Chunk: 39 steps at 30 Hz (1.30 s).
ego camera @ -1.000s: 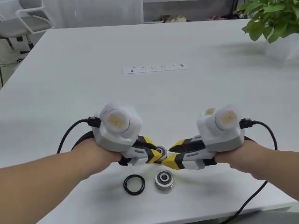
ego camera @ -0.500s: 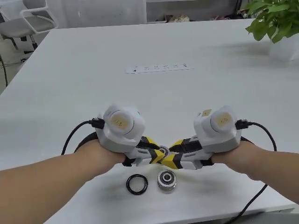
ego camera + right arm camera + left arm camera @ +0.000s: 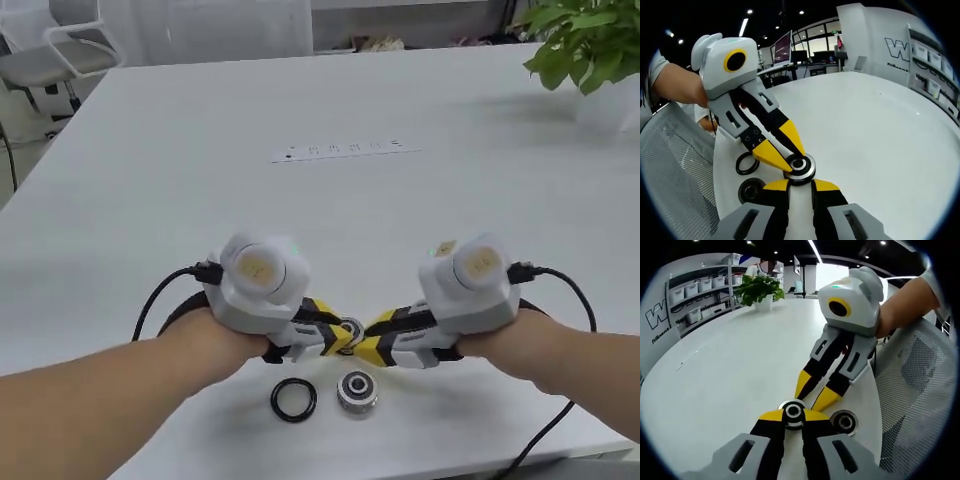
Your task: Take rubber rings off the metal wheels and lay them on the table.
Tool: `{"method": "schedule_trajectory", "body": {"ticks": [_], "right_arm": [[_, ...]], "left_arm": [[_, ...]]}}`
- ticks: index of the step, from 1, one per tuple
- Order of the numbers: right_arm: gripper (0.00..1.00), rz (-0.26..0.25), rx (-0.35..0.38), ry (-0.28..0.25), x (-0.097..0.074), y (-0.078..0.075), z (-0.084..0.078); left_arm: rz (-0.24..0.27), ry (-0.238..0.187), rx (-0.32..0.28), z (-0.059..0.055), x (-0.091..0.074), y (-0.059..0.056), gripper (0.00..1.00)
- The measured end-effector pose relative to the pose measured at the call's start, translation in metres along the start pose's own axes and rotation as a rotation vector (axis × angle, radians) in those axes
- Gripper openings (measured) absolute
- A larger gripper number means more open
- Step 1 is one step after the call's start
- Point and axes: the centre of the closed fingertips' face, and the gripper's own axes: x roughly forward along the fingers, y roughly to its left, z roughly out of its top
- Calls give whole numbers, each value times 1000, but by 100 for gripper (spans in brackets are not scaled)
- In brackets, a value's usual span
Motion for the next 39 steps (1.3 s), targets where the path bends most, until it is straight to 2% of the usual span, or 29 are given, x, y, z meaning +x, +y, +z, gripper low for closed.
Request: {"method": "schedule_trajectory", "body": {"ticks": [8, 12, 20, 30, 34, 39], "right_arm": [[1, -7, 27, 2, -3, -2, -2], [0, -12, 36, 1, -3, -3, -2], [0, -46, 133, -19, -5, -13, 0], [0, -38, 231, -87, -9, -16, 10], [0, -21, 252, -108, -10, -12, 14], [0, -24, 251, -111, -9, -11, 15]], "left_arm": [[5, 3, -3, 0, 0, 0, 7], [8, 5, -6, -1, -1, 0, 7], [15, 8, -7, -1, -1, -1, 7], [24, 21, -15, -1, -1, -1, 7], [27, 25, -14, -1, -1, -1, 7], [31, 27, -7, -1, -1, -2, 7]]}}
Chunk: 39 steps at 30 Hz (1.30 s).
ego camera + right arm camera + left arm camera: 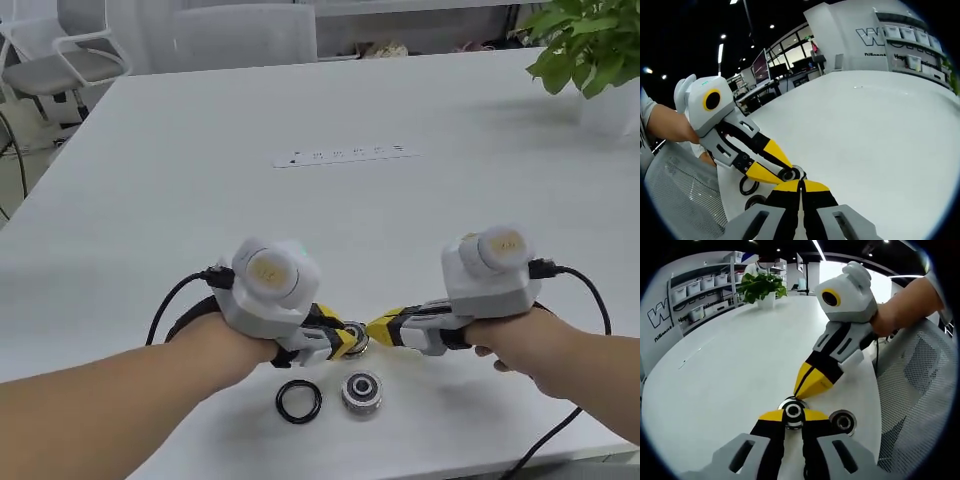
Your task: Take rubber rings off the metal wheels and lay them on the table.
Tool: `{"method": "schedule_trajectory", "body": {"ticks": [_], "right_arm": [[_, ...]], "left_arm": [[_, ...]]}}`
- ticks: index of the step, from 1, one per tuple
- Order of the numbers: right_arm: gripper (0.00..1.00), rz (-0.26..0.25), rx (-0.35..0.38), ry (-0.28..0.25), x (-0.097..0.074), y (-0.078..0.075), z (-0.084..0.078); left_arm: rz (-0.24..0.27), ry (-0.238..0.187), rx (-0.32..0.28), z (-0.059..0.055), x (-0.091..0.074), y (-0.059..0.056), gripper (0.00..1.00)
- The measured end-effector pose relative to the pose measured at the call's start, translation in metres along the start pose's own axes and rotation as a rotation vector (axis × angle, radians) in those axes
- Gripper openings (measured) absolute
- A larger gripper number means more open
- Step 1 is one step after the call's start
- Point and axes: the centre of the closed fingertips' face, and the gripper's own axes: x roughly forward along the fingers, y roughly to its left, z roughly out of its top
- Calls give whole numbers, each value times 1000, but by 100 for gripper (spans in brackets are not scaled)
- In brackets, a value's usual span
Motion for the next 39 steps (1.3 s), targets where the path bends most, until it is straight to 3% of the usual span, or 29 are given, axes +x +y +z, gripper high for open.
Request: {"method": "schedule_trajectory", "body": {"ticks": [22, 28, 29, 32, 39], "right_arm": [[0, 21, -3, -1, 1, 8, 1], [0, 54, -15, -7, 4, 17, 3], [0, 103, -15, -2, 3, 27, 2], [0, 63, -81, -15, 5, 23, 8], [0, 41, -74, 0, 2, 17, 2]], "left_arm": [[10, 14, 14, 0, -1, -2, 7], [8, 16, 17, -1, -1, -3, 7], [7, 16, 18, 0, -1, -3, 7], [8, 13, 13, 0, -1, -2, 7], [9, 14, 10, 0, -1, -2, 7]]}}
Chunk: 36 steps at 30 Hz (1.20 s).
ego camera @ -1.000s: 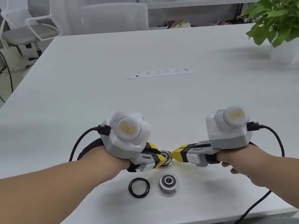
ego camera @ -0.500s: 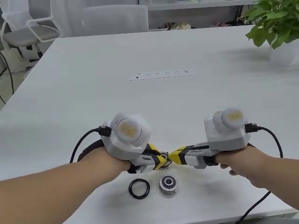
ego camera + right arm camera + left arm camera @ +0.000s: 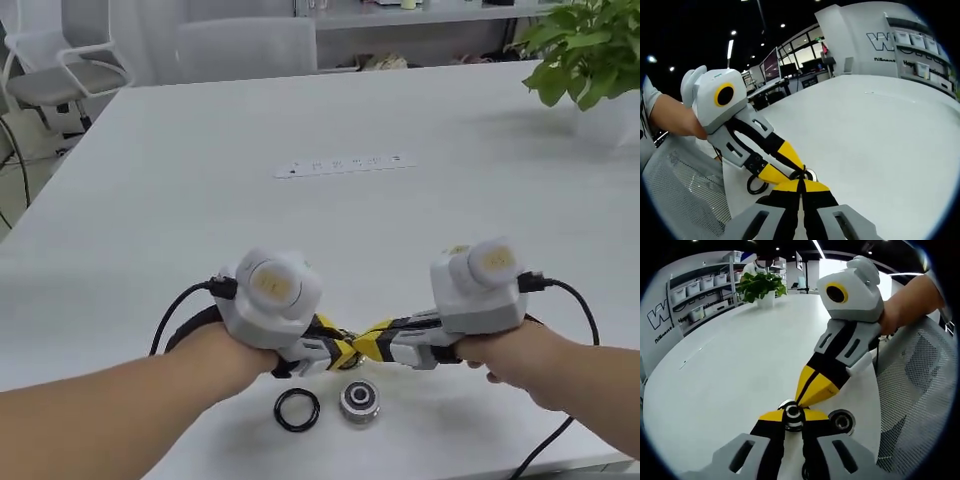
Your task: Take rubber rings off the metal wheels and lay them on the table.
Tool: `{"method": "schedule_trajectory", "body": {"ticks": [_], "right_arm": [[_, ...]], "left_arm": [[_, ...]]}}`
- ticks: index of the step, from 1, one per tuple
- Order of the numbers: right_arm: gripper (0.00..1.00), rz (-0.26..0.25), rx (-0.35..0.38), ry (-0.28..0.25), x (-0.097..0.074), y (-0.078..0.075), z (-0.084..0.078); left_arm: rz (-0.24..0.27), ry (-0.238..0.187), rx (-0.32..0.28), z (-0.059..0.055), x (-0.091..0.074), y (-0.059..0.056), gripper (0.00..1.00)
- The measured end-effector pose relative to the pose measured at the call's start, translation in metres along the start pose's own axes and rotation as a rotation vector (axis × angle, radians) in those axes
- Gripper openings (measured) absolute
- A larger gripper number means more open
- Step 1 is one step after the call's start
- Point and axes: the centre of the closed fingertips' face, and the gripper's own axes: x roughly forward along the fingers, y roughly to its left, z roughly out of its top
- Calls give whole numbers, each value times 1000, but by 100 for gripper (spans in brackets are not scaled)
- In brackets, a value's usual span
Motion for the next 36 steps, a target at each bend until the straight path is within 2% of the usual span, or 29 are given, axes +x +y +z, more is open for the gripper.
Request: {"method": "schedule_trajectory", "body": {"ticks": [5, 10, 14, 21, 28, 36], "right_arm": [[0, -6, 3, -5, -1, -1, 4], [0, -10, -1, -7, -5, -1, 4], [0, -12, 8, -14, -8, -1, 7], [0, 3, 4, -28, -10, 6, 13], [0, 22, 21, -52, -15, 13, 19], [0, 37, 36, -73, -18, 20, 26]], "left_arm": [[2, -4, -17, 0, 0, 0, 7], [-18, 2, -34, 0, -1, -2, 10], [-29, 2, -25, 0, -5, -5, 13], [-34, -59, -32, 13, -27, -4, 17], [-32, -82, -33, 11, -51, -5, 24], [-31, -102, 11, 8, -78, -11, 33]]}}
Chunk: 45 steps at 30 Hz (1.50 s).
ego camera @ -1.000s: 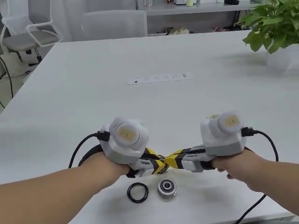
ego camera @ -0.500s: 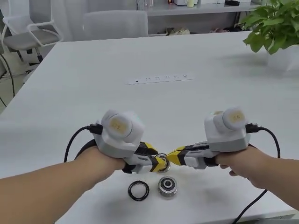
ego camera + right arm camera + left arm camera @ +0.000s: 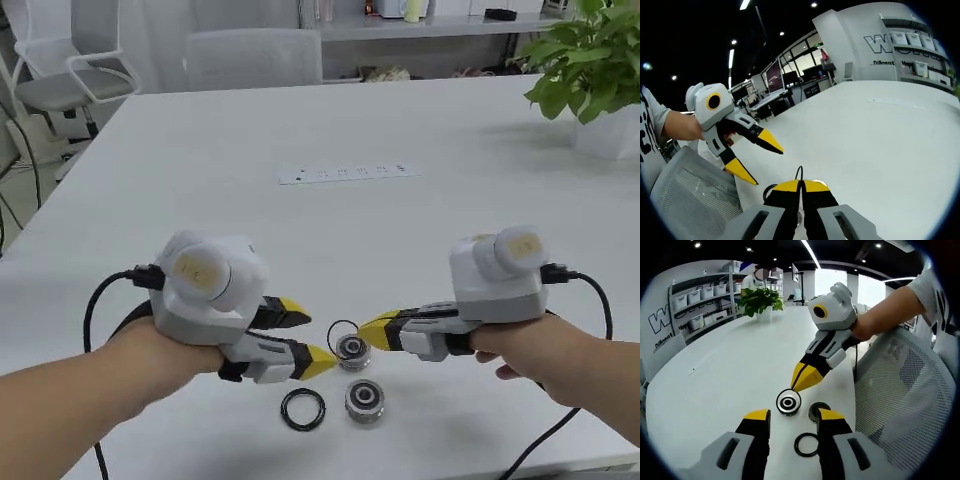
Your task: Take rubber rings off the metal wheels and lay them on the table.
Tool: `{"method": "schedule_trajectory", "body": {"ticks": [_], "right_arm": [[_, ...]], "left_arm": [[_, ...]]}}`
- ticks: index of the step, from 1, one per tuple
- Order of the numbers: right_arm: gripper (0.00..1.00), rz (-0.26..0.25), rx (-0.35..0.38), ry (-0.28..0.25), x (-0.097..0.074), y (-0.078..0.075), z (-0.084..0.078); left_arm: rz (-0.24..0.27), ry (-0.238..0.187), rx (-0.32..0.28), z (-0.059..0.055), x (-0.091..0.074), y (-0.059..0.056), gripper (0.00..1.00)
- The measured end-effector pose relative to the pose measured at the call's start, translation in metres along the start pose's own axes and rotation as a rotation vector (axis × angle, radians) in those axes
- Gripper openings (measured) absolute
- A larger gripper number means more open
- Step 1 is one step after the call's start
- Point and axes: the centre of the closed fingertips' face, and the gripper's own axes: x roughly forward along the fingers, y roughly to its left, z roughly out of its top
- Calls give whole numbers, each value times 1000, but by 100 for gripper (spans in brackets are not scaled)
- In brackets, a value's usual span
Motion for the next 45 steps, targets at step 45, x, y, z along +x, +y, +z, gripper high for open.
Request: {"method": "schedule_trajectory", "body": {"ticks": [45], "right_arm": [[0, 162, 1, 178, 43, 62, -39]], "left_arm": [[91, -42, -113, -40, -83, -13, 62]]}}
